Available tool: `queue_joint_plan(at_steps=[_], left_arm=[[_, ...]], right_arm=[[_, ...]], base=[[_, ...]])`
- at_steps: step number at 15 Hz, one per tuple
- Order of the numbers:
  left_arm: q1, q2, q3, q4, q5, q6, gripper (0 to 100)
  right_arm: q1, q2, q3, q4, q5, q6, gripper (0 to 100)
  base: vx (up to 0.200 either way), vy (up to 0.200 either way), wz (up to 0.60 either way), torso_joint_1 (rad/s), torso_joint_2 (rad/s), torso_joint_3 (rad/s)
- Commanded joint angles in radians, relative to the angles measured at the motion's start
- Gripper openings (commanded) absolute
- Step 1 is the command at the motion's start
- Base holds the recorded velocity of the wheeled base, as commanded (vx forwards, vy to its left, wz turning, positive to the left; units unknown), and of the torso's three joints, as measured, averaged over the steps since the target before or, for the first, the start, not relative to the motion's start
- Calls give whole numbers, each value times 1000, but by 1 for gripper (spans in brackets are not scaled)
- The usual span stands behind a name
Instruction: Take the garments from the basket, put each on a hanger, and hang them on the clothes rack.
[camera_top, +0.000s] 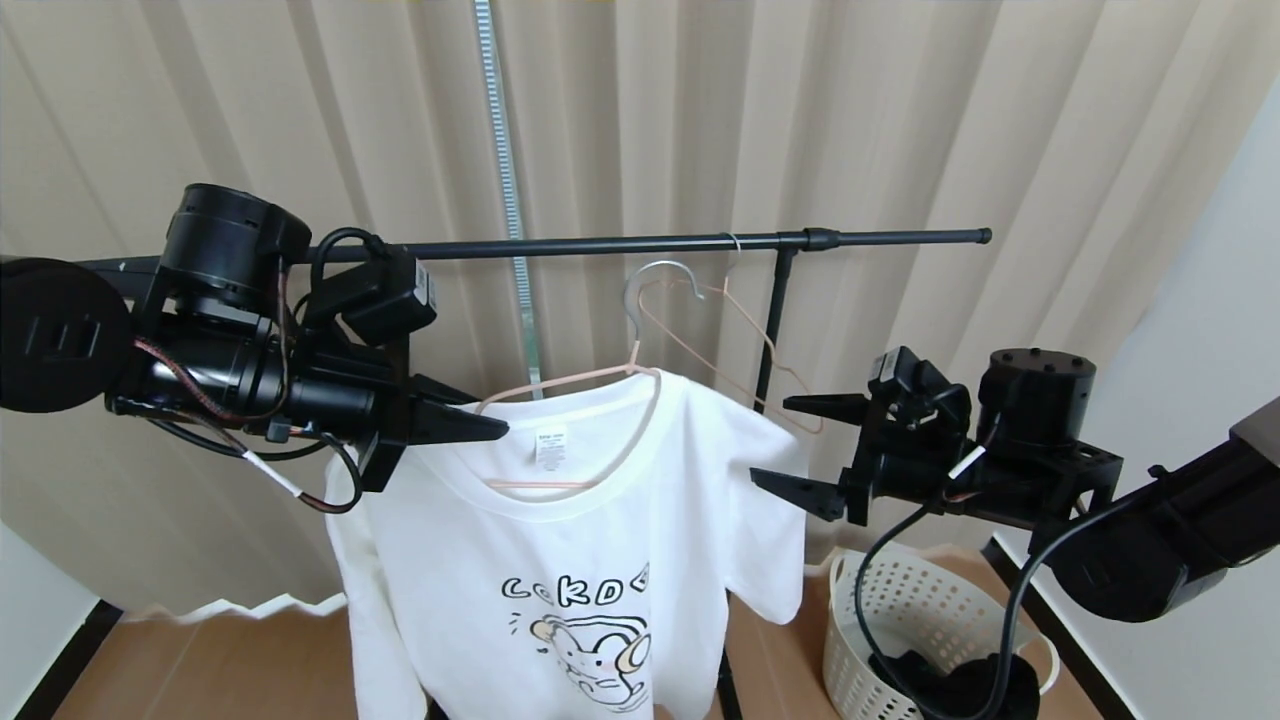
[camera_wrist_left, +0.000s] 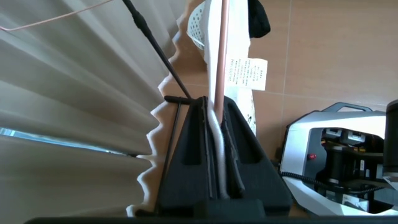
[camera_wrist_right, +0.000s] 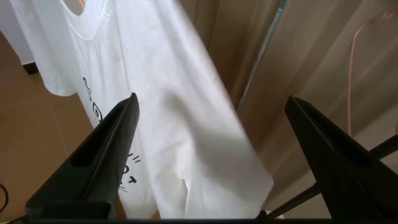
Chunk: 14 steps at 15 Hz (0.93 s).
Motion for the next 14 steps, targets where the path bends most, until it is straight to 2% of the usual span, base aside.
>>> queue_joint_plan(at_steps=[1,3,9,14], left_arm=[[12,-22,2,-2,-1,-3,0],[15,-28,4,-2,-13,-5,0],[29,-77,64,-56,-17,-26,0],[29,-102,82,-84,-17,-51,0]], right_arm=[[-10,40,-9,0,0,-12,100],[-18,50,-14,0,1,-13,100],[-30,101,-22,3,1,-88,100],[-32,138,-43,4,0,-93,100]], base=[[0,0,0,0,0,0],[0,0,0,0,0,0],[0,0,0,0,0,0],[0,0,0,0,0,0]])
